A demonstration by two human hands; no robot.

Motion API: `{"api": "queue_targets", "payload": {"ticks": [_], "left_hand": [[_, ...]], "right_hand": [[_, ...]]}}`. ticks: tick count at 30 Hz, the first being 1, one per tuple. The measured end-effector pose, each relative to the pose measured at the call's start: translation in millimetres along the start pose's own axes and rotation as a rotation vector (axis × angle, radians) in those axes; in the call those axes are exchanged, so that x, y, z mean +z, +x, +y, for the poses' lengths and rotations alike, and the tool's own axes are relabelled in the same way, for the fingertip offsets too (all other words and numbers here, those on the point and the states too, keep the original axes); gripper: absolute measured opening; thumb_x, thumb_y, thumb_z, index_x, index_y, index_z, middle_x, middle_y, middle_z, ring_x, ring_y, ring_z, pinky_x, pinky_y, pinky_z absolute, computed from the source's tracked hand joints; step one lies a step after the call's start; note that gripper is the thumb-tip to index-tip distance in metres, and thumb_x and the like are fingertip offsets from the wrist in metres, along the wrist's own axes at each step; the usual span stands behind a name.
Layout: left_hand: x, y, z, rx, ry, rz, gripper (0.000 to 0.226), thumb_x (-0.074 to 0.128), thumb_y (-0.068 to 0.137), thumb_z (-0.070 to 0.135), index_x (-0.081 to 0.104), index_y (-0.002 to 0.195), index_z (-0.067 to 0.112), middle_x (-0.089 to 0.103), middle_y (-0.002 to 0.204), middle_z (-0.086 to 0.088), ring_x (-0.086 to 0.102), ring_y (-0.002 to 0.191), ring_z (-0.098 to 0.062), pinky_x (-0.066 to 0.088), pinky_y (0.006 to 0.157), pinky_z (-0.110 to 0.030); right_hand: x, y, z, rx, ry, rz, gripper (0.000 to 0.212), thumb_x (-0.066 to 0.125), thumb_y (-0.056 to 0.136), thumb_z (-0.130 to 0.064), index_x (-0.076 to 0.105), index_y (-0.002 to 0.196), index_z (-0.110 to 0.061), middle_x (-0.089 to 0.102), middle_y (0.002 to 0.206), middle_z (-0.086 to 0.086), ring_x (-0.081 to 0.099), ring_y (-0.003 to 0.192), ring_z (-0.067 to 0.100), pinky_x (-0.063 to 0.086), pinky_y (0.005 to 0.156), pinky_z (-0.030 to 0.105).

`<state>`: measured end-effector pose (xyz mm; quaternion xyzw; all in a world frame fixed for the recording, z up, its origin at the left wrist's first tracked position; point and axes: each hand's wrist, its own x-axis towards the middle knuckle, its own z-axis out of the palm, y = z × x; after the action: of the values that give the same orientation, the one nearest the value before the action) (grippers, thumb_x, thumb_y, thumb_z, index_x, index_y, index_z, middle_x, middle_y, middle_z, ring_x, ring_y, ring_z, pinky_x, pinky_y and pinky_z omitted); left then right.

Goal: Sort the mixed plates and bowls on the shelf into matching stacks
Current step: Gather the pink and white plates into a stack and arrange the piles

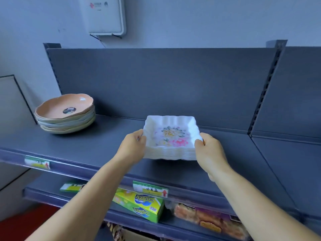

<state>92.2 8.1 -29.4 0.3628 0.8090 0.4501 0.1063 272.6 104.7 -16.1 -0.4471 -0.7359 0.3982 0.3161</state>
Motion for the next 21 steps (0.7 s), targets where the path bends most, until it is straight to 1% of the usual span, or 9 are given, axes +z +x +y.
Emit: {"api": "queue_targets", "payload": {"ticks": [4,7,9,11,14,15,17,19,21], "left_hand": [[-41,14,-27,-0.009,-0.006,0.015,0.018,0.031,0.092,0.012,0.038,0.075,0.009,0.026,0.069,-0.002,0.019,0.061,-0.018,0.015,0.046,-0.024],[-65,26,-47,-0.013,-0.012,0.016,0.022,0.031,0.092,0.012,0.046,0.084,-0.002,0.029,0.071,-0.004,0.02,0.062,-0.017,0.015,0.046,-0.023],[-80,35,-60,-0.021,-0.03,0.009,0.022,0.031,0.092,0.011,0.047,0.085,-0.004,0.029,0.072,-0.005,0.02,0.062,-0.017,0.015,0.047,-0.024],[-93,43,-70,-0.035,-0.041,0.005,0.021,0.031,0.092,0.01,0.045,0.081,-0.001,0.028,0.07,-0.004,0.02,0.061,-0.016,0.015,0.047,-0.023],[-107,51,-83,-0.039,-0.061,0.003,0.02,0.03,0.091,0.008,0.037,0.073,0.012,0.023,0.065,0.001,0.016,0.058,-0.016,0.012,0.041,-0.019],[-111,55,-88,-0.041,-0.067,0.001,0.019,0.03,0.091,0.007,0.037,0.073,0.012,0.022,0.066,0.001,0.016,0.059,-0.015,0.012,0.041,-0.019],[-119,63,-95,-0.058,-0.051,-0.001,0.019,0.029,0.092,0.009,0.042,0.079,0.003,0.025,0.069,-0.002,0.017,0.06,-0.015,0.013,0.043,-0.021],[-125,73,-101,-0.071,-0.024,-0.007,0.027,0.028,0.094,0.011,0.051,0.091,-0.001,0.03,0.074,-0.006,0.02,0.061,-0.016,0.015,0.043,-0.021],[-132,83,-104,-0.087,-0.01,-0.024,0.034,0.027,0.097,0.015,0.059,0.102,0.005,0.035,0.075,-0.005,0.022,0.059,-0.015,0.019,0.042,-0.019]], "right_hand": [[45,-2,-25,-0.011,0.023,-0.016,0.029,0.033,0.095,-0.009,0.038,0.068,-0.018,0.031,0.06,-0.004,0.024,0.054,0.014,0.018,0.047,0.026],[75,-4,-41,-0.004,0.026,-0.033,0.03,0.033,0.096,-0.01,0.037,0.067,-0.018,0.03,0.06,-0.004,0.023,0.054,0.015,0.017,0.047,0.026],[94,-4,-51,0.0,0.031,-0.048,0.029,0.032,0.096,-0.01,0.04,0.069,-0.018,0.031,0.06,-0.004,0.024,0.054,0.014,0.018,0.047,0.025],[111,-4,-59,0.009,0.038,-0.062,0.029,0.032,0.096,-0.011,0.041,0.07,-0.019,0.031,0.06,-0.004,0.024,0.053,0.014,0.017,0.046,0.024],[133,-3,-69,0.011,0.041,-0.086,0.024,0.032,0.097,-0.012,0.049,0.082,-0.019,0.034,0.062,-0.006,0.027,0.052,0.013,0.019,0.044,0.024],[139,-2,-72,0.011,0.036,-0.091,0.024,0.032,0.097,-0.012,0.049,0.083,-0.02,0.035,0.062,-0.007,0.028,0.052,0.012,0.02,0.044,0.024],[149,1,-80,0.01,0.023,-0.103,0.026,0.031,0.098,-0.013,0.042,0.077,-0.025,0.033,0.063,-0.007,0.027,0.052,0.011,0.019,0.043,0.024],[159,3,-85,0.008,0.015,-0.12,0.028,0.031,0.098,-0.014,0.036,0.073,-0.028,0.031,0.064,-0.008,0.027,0.052,0.01,0.019,0.043,0.024],[168,5,-88,0.008,0.016,-0.148,0.019,0.031,0.099,-0.017,0.041,0.084,-0.024,0.034,0.066,-0.01,0.029,0.053,0.01,0.021,0.042,0.023]]}}
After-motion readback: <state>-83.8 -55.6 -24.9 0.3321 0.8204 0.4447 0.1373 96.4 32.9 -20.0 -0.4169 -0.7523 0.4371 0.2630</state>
